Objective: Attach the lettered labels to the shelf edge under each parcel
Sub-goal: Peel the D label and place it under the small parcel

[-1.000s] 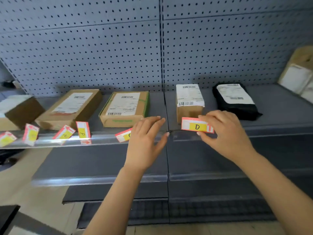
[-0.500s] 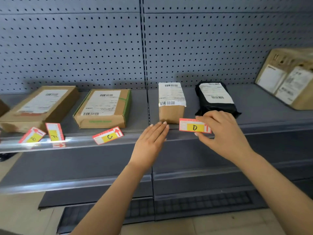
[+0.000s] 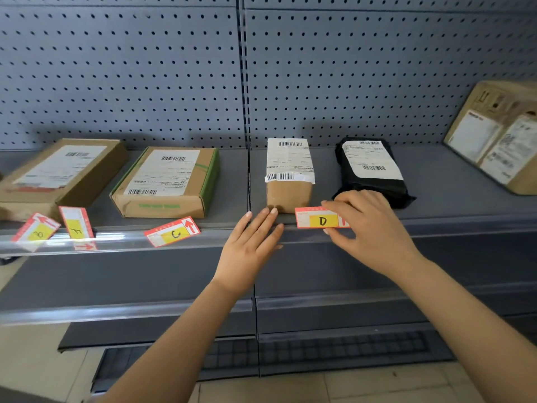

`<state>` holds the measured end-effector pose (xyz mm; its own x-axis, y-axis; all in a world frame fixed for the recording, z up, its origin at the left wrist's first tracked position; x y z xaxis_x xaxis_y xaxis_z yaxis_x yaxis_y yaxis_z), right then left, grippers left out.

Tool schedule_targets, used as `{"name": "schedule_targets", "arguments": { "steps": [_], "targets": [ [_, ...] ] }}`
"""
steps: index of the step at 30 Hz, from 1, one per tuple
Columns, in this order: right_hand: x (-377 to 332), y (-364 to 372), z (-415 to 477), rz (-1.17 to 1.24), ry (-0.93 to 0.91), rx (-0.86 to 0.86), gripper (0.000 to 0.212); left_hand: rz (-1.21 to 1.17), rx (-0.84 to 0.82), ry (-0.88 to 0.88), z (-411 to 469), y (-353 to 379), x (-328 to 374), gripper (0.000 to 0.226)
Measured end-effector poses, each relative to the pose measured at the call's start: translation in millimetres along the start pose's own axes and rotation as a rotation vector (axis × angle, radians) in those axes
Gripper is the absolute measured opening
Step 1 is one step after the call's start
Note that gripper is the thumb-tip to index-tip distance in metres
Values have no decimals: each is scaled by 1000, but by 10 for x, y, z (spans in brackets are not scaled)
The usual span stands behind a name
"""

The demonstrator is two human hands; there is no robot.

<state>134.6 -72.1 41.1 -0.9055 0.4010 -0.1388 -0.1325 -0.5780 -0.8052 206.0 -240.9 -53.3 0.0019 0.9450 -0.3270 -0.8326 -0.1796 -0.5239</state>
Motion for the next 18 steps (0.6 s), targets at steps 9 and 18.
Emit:
{"name": "schedule_targets", "arguments": {
  "steps": [9,18],
  "targets": [
    [-28,37,66,-32,-72,-65,43,-38,1,-5,-12,-7,10,34],
    [-94,254,168,-21,-177,-214,44,-36,-6,-17,-21,-37,24,43]
  ]
}}
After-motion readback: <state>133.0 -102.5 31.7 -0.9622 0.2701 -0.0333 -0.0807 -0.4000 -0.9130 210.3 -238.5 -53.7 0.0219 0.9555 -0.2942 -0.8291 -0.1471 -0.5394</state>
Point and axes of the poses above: each hand's wrist, its own z-axis towards the middle knuckle, its own y-axis out of the palm, x = y × z, the point moved 7 cm from there along z, towards the middle knuckle, and after that the axes turned 12 degrees about z, right-handed, at the moved point
